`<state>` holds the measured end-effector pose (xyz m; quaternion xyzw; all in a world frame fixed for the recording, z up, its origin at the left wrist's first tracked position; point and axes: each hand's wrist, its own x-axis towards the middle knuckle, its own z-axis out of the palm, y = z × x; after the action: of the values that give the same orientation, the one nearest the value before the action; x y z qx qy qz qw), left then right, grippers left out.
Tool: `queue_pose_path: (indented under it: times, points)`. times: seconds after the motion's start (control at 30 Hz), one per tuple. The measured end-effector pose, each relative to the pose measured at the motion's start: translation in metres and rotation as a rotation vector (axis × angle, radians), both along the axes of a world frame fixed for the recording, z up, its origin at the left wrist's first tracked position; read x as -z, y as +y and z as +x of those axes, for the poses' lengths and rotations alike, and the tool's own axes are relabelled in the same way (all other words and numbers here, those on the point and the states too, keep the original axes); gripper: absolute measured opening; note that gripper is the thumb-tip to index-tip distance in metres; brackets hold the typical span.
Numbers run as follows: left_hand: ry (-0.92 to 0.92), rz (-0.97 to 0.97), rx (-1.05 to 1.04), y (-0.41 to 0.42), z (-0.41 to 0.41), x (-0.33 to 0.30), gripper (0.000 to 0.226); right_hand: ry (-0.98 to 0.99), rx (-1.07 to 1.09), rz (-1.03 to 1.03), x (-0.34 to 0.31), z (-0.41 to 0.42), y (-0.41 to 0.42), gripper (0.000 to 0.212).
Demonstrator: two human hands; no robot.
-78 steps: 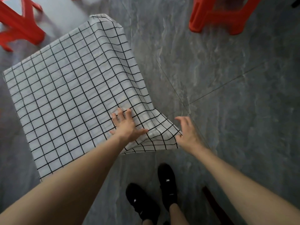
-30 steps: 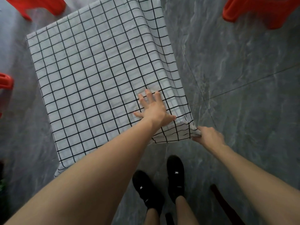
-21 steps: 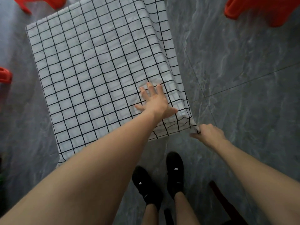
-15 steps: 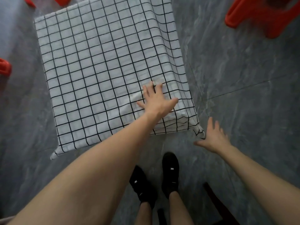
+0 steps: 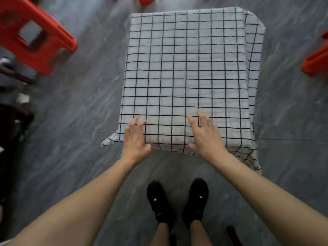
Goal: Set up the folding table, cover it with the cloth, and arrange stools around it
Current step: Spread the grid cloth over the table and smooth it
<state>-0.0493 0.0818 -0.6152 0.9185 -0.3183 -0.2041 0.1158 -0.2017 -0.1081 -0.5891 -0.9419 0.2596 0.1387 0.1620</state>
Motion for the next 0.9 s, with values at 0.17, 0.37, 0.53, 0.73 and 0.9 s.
queue_pose_path:
  times: [0.17, 0.37, 0.53, 0.73, 0.9]
  points:
    - [0.064, 0.197, -0.246, 0.085, 0.035, 0.017, 0.094, 0.045, -0.152, 0.05, 0.007, 0.085, 0.054, 0.098]
    - [0.066, 0.209, -0.11, 0.1, 0.068, 0.042, 0.098, 0.15, -0.228, -0.024, 0.029, 0.122, 0.083, 0.072]
    - [-0.096, 0.126, -0.004, 0.073, 0.075, 0.045, 0.035, 0.176, -0.254, -0.059, 0.031, 0.123, 0.077, 0.074]
    - [-0.011, 0.363, 0.006, 0.102, 0.092, 0.043, 0.021, 0.18, -0.187, -0.072, 0.031, 0.121, 0.086, 0.074]
    - [0.101, 0.141, -0.201, 0.117, 0.086, 0.038, 0.062, 0.146, -0.153, -0.039, 0.036, 0.116, 0.092, 0.077]
